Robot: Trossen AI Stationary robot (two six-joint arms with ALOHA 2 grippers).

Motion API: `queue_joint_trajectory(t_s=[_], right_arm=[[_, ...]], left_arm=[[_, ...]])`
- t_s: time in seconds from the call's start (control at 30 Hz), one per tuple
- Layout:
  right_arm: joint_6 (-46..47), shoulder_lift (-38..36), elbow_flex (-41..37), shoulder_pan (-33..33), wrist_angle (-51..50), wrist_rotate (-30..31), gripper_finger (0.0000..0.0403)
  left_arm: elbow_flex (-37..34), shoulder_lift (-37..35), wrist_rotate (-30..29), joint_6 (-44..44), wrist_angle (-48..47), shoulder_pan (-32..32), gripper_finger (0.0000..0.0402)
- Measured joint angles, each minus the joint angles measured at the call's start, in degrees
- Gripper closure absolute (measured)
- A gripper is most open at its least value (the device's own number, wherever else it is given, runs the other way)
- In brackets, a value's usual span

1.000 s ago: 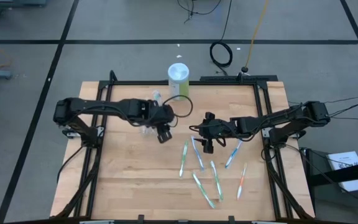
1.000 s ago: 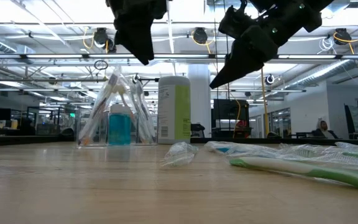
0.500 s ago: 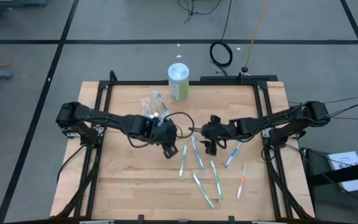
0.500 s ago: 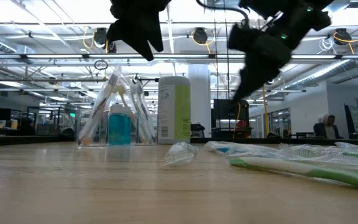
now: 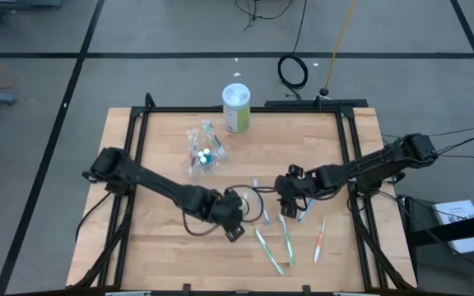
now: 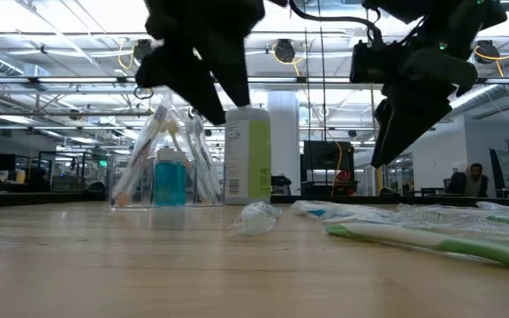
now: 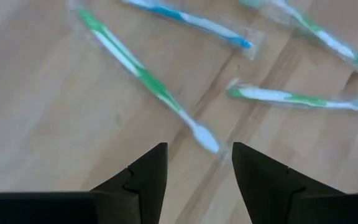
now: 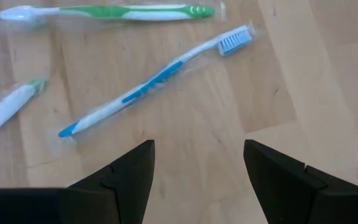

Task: Pick & Place toothbrushing station
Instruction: Put the green toothbrush into the transparent organizer

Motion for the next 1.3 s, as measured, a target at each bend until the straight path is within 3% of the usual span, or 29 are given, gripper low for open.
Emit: queue_joint_trajectory(t_s=[0.37,0.67,1.3], right_arm=[[4.9,0.0,0.0,3.6,-1.4,0.3,0.0165],[4.8,0.0,-5.3,4.4,-1.7,0.3,0.0165],[2.6,0.0,-7.7,1.8,-1.0,0.3,0.0165]], left_arm=[[0.0,9.8,-5.5,-5.4,3.7,-1.5,0.0216],[0.0,11.1,-9.3,-10.9,4.0,-1.3,0.0216],[0.0,10.7,-5.9,-7.5,7.8,0.1,0.0216]])
